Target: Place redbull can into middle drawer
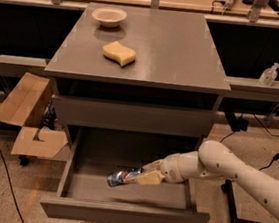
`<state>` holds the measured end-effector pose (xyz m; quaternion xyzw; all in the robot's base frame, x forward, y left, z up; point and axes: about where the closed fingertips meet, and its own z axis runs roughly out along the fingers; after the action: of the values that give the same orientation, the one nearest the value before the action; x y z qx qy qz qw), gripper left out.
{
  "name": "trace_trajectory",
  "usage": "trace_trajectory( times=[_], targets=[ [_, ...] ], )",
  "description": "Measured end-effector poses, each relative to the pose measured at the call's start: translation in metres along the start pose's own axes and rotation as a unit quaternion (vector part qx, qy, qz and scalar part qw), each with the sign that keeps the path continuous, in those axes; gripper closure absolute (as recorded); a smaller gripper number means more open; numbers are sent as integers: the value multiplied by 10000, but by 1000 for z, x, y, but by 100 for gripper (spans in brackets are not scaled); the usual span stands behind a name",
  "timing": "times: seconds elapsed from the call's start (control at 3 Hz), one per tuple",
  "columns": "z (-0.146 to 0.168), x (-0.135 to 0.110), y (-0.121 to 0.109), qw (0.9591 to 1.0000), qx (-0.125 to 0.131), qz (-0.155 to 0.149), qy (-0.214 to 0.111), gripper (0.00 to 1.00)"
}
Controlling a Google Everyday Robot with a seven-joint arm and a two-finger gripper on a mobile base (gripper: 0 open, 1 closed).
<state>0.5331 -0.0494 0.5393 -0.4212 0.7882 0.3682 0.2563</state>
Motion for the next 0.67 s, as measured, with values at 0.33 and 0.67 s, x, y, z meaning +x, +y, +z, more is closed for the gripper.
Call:
trace_trajectory(
  times=[0.33, 0.67],
  targets=[
    [31, 30, -15, 9995, -150, 247, -87, 100],
    [61, 57, -27, 9981, -306, 514, -124, 100]
  ],
)
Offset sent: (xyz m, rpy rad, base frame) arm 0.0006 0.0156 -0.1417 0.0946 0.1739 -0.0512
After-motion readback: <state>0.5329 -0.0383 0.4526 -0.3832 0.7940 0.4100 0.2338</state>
